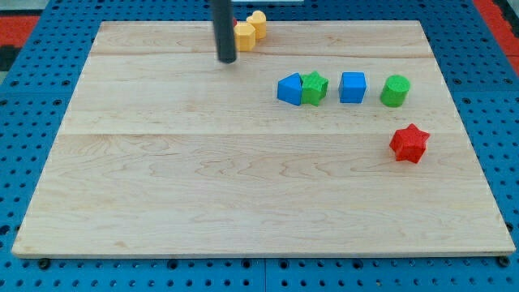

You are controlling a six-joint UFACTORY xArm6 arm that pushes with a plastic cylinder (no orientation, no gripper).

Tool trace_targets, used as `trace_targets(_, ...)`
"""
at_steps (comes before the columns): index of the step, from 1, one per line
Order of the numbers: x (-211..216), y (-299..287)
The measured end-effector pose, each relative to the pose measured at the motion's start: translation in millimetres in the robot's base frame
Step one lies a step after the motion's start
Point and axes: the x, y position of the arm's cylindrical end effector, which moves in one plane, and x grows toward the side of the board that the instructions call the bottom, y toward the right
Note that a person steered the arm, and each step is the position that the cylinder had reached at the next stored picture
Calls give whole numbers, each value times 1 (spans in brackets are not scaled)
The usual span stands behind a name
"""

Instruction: Push the yellow heart into the red circle

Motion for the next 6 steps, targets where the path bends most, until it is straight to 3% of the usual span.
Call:
trace_targets(1,-2,80)
trace_targets(2,-35,127)
trace_targets(3,-73,139)
trace_targets(4,-72,67)
trace_targets(6,-72,28)
